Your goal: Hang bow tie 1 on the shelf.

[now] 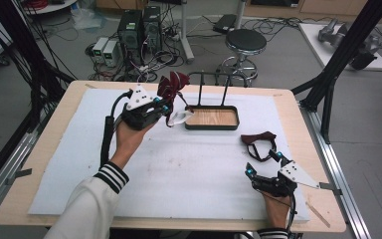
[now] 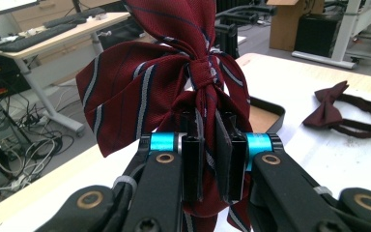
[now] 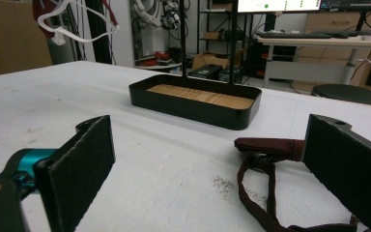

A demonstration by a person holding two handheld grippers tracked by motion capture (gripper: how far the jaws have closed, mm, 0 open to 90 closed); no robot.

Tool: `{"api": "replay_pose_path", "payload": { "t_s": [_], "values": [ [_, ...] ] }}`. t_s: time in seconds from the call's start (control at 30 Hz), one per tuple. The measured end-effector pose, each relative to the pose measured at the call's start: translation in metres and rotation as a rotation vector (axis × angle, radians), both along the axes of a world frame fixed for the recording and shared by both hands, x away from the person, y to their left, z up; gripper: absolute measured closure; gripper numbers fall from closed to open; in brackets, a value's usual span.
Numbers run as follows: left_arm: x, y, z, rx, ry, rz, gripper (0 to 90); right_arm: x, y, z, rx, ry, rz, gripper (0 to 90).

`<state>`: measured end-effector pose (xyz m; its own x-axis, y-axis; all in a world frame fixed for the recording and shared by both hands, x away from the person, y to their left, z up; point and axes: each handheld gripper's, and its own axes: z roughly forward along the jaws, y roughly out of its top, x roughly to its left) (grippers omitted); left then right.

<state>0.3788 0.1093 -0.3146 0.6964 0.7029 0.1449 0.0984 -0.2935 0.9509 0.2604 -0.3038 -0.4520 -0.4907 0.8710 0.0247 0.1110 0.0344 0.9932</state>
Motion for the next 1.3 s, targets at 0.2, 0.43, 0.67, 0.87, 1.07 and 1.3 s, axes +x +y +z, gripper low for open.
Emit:
{"api": "replay_pose_path", "payload": {
  "t_s": [0.2, 0.43, 0.67, 0.87, 1.07, 1.3],
  "values": [
    [0.001, -0.016, 0.007, 0.005, -0.017, -0.008, 82.2, 0.000, -0.001, 0.000, 0.005, -0.002, 0.002, 3.9],
    [0.002, -0.028, 0.013, 0.022, -0.037, -0.006, 82.1, 0.000, -0.001, 0.000, 0.007, -0.007, 0.001, 3.9],
    [0.008, -0.034, 0.015, 0.029, -0.053, 0.016, 82.2, 0.000, -0.001, 0.000, 0.007, -0.007, 0.001, 3.9],
    [0.018, -0.039, 0.012, 0.035, -0.054, 0.051, 82.1, 0.000, -0.001, 0.000, 0.012, -0.003, 0.001, 3.9],
    [0.027, -0.041, 0.011, 0.038, -0.048, 0.069, 82.2, 0.000, -0.002, 0.000, 0.012, -0.002, 0.001, 3.9],
    [0.039, -0.037, 0.012, 0.012, -0.017, 0.069, 82.1, 0.000, -0.002, 0.000, 0.018, -0.004, 0.001, 3.9]
  ]
}}
